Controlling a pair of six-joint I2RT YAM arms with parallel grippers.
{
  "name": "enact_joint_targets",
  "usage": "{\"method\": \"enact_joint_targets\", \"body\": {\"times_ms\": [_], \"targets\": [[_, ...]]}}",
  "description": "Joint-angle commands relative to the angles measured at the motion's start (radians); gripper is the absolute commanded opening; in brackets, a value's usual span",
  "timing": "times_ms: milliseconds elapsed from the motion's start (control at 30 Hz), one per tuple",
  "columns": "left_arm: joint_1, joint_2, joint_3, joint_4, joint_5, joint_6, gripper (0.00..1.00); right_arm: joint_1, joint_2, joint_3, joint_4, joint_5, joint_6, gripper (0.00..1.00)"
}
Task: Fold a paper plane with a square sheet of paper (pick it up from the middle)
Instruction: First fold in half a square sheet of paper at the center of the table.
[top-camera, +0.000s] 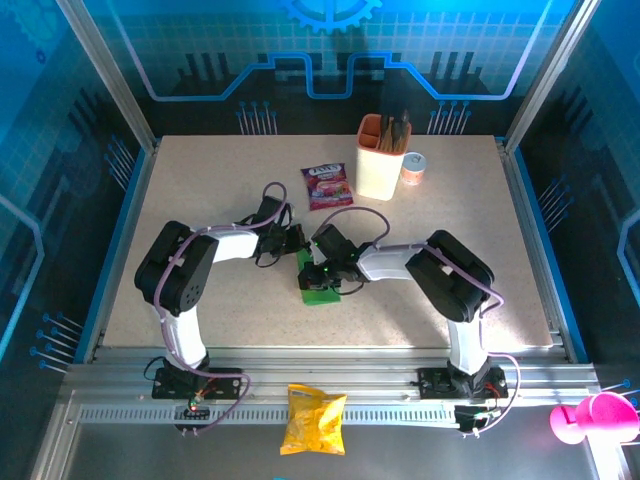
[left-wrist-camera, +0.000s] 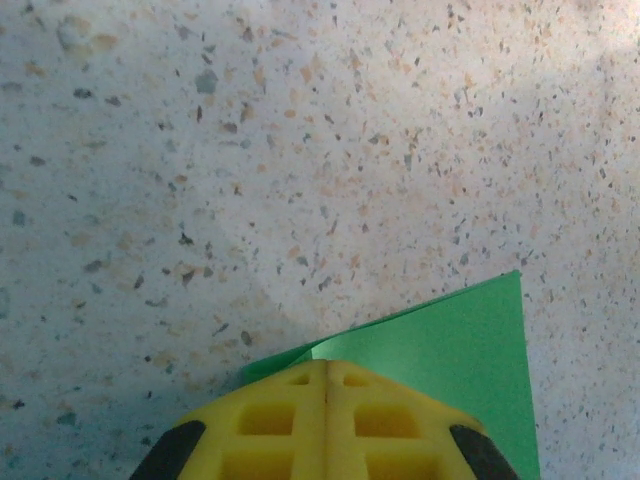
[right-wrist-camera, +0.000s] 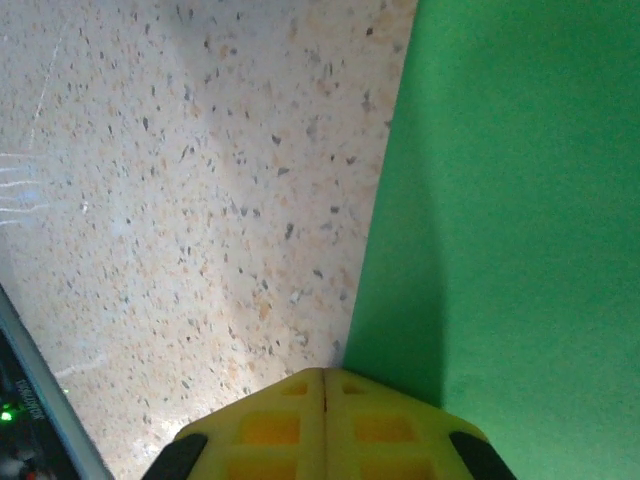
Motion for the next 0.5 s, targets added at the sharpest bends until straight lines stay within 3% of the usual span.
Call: {"method": "enact_joint_targets", "body": {"times_ms": [0,467], "targets": [[0.0,0.067,-0.007,-0.07,-0.072,0.014,0.0,0.101,-0.002,-0.064,-0.117,-0.082,-0.045,0.0],[0.001,0.076,0.003,-0.069,-0.068,0.017,0.0,0.127,-0.114,-0.204,-0.025,-0.083,0.035,0.0]]}}
